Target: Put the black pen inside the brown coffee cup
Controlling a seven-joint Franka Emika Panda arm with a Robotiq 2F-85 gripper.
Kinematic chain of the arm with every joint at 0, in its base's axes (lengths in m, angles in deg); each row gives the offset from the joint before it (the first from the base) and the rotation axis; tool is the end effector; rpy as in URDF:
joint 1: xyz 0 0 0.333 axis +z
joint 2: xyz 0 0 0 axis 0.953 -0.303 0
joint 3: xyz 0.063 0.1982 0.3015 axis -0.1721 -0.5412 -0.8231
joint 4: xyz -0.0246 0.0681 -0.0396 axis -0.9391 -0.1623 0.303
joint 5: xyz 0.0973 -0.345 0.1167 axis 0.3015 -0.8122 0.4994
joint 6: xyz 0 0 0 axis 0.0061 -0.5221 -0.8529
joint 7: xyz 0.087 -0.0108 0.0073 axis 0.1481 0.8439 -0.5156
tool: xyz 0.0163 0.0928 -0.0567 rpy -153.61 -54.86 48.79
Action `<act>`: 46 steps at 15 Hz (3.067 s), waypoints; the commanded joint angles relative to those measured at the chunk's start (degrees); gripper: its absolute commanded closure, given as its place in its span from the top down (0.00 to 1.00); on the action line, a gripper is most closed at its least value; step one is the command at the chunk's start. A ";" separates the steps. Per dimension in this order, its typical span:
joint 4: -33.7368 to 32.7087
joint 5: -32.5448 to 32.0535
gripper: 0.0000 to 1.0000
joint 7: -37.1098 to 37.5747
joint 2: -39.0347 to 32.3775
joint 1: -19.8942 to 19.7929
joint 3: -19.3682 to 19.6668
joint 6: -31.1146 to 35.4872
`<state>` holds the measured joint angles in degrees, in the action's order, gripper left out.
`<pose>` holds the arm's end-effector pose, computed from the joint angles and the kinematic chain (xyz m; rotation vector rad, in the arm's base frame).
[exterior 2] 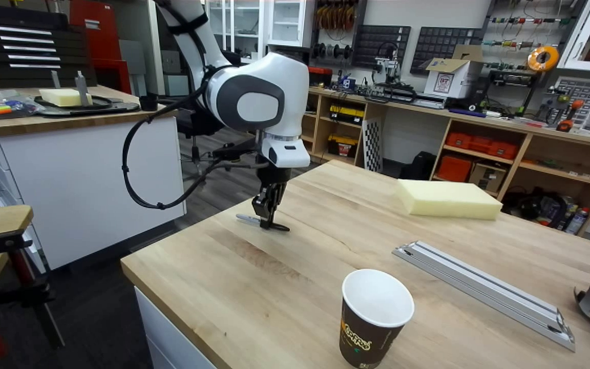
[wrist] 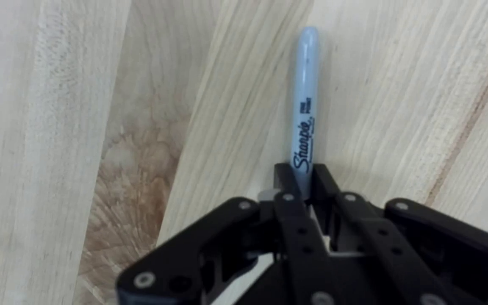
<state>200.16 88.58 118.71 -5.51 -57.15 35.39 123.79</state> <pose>0.6174 0.1310 0.1636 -2.8665 1.2347 0.0701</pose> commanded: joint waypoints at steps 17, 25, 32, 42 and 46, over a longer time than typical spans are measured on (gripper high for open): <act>-2.31 -32.54 0.03 -7.35 19.14 -6.24 6.39 -23.87; -2.78 -34.59 0.03 -10.61 18.72 -12.09 7.79 -17.91; -1.98 -35.41 0.03 -6.65 17.83 -10.90 8.47 -12.38; 4.51 -38.30 0.03 -1.59 17.63 -10.68 11.99 -4.58; 4.15 -39.27 0.03 -1.12 16.26 -10.93 13.86 -2.39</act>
<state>203.95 51.22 115.46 11.30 -68.55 47.57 118.80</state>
